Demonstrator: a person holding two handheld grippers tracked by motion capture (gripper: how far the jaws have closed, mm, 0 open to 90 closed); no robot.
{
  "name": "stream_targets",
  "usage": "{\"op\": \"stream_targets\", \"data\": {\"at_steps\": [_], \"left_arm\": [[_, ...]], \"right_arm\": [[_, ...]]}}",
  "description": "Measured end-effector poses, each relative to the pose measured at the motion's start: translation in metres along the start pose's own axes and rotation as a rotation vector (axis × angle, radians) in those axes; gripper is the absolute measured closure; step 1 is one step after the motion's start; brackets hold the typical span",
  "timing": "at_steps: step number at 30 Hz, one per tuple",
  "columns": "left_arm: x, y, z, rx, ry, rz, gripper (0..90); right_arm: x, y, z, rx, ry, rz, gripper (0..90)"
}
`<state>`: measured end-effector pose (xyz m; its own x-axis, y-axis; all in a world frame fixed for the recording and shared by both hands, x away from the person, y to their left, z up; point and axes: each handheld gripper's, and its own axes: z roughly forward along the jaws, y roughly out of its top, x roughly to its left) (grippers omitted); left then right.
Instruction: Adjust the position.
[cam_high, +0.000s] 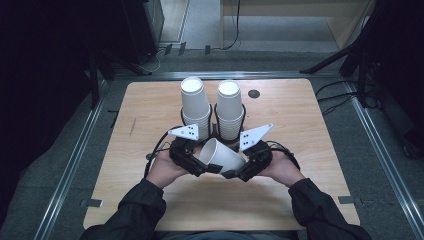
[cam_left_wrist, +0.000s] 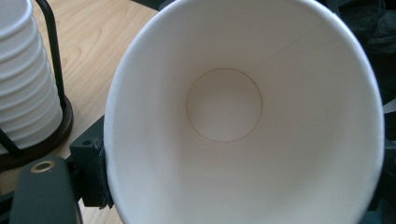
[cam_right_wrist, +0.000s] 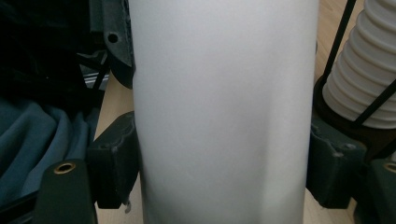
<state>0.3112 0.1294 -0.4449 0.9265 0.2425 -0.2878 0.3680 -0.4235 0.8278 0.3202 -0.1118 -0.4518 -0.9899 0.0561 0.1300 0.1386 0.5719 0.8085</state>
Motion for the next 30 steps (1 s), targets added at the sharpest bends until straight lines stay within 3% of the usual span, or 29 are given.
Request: {"op": "stream_targets", "data": {"at_steps": [5, 10, 16, 22, 30], "left_arm": [[-0.001, 0.001, 0.001, 0.027, 0.010, 0.006, 14.9], [-0.004, 0.002, -0.003, 0.035, 0.034, 0.023, 15.1], [-0.006, 0.001, -0.006, 0.092, 0.072, 0.048, 15.1], [0.000, -0.002, -0.005, 0.150, 0.075, 0.038, 15.0], [0.007, -0.005, 0.001, 0.248, 0.106, 0.007, 14.9]], "right_arm": [[0.000, 0.000, 0.002, 0.021, 0.004, 0.026, 21.5], [0.002, -0.002, 0.004, 0.068, -0.020, 0.032, 13.9], [0.000, -0.006, 0.002, 0.111, -0.047, 0.047, 13.6], [-0.002, -0.012, 0.001, 0.145, -0.025, 0.064, 13.6], [-0.005, -0.017, 0.003, 0.172, -0.043, 0.091, 13.6]]}}
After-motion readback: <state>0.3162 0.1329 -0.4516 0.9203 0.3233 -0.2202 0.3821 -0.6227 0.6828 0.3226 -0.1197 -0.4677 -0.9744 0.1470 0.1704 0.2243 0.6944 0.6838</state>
